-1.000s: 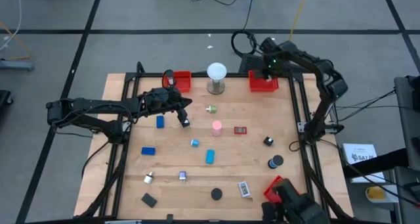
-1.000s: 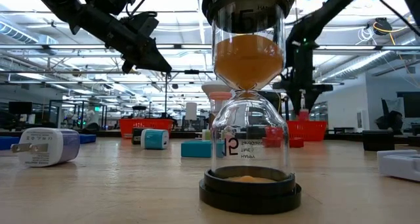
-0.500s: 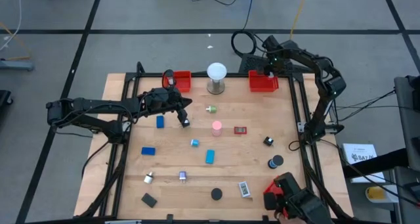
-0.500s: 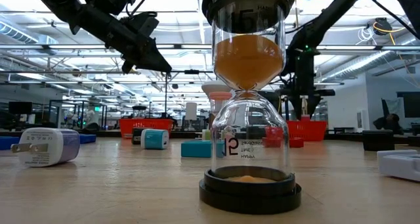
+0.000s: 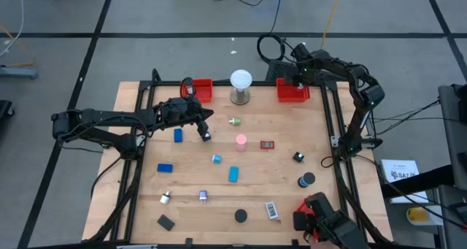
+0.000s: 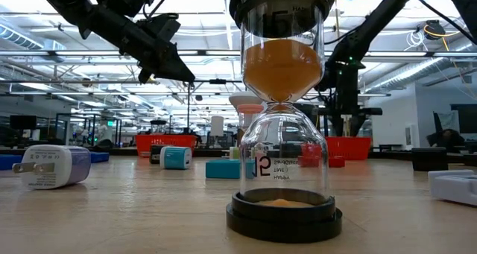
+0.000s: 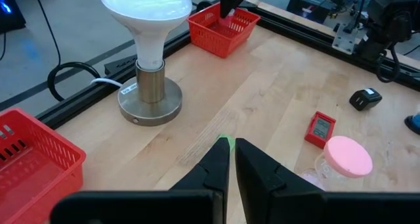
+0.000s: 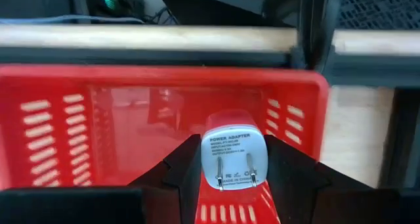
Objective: Pick & Place Office items
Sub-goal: Put the pink charger adapter into the top right red bin
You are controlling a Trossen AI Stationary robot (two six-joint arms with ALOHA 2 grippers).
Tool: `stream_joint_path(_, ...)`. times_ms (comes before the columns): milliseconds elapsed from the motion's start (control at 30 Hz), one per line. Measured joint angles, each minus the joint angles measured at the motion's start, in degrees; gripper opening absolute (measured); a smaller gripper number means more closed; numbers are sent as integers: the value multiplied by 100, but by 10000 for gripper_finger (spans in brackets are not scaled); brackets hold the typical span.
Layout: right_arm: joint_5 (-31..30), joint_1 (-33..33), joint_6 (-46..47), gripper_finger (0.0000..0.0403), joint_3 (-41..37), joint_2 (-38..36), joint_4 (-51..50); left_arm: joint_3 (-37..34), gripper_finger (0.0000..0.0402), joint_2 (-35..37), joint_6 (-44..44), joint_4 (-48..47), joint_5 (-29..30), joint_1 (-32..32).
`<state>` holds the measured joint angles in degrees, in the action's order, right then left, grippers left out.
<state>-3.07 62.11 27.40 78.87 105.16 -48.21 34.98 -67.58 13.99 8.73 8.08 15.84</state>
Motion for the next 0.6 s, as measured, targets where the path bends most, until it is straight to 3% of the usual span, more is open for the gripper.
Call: stream_joint_path(600, -142, 10, 133, 133, -2, 0, 190, 0, 26, -1, 5, 0, 1, 0)
